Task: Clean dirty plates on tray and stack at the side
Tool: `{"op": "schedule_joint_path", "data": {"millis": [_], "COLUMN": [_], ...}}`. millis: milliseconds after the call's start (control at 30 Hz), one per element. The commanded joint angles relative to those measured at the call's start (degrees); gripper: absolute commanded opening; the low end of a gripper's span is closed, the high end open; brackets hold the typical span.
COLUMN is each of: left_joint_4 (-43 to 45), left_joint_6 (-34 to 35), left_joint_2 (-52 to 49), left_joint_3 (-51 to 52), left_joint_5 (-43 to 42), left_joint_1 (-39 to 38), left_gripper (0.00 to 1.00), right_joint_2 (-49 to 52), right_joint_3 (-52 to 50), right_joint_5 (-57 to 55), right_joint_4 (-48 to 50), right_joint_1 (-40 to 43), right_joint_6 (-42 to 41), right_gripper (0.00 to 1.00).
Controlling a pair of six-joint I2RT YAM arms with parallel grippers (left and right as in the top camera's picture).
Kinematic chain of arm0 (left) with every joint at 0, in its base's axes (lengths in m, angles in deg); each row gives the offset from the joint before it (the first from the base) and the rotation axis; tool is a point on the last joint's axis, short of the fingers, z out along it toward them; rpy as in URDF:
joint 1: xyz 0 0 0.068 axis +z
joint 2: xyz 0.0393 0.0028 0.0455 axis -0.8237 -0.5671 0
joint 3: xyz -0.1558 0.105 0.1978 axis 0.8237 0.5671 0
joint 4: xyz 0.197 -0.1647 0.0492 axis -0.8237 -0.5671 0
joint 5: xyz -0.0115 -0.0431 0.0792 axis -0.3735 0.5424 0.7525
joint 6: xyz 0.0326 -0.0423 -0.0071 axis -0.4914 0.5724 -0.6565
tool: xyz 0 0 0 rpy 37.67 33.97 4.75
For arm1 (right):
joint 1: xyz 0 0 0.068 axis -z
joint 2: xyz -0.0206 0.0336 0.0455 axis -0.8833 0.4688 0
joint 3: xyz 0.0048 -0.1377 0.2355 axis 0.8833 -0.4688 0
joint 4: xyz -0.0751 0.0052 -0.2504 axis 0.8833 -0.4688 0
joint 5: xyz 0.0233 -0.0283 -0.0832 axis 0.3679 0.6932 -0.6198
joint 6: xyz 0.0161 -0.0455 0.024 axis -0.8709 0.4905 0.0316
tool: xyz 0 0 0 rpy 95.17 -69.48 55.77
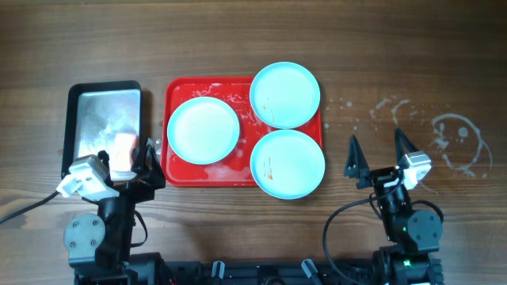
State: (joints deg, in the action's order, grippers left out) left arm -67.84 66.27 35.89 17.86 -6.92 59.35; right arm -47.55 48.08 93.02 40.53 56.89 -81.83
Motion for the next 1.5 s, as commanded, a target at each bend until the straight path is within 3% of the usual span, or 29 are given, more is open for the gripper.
{"op": "schedule_joint_path", "data": {"millis": [0,500,800,1300,1467], "left_joint_4": [-0.8,-0.8,-0.8,-3.6,-3.6], "left_joint_6": [-0.1,-0.1,-0.1,-0.3,-0.3], "left_joint_2": [-1.1,-3.6,-8.7,-24.6,-24.6], "left_joint_3": [-1.1,-1.1,-2.7,-16.5,-18.1], "left_joint_5": [-0.9,-2.3,-4.5,-9.2,-9.2], "left_joint_1": [-0.3,-0.3,-0.3,-0.3,-0.3], "left_gripper": [1.00,1.00,1.00,1.00,1.00], "right_joint_2": [6.0,23.0,25.5,25.9,29.1], "right_joint_3": [2.3,12.3,13.8,16.3,22.6], "right_joint_5": [1.9,5.2,6.4,8.5,11.0], "right_joint_4": [5.0,8.3,8.9,9.0,2.9], "right_joint_1": [0.3,0.3,0.3,0.3,0.3], "right_joint_6": [0.6,0.6,0.7,0.6,0.6], "right_gripper": [1.00,1.00,1.00,1.00,1.00]}}
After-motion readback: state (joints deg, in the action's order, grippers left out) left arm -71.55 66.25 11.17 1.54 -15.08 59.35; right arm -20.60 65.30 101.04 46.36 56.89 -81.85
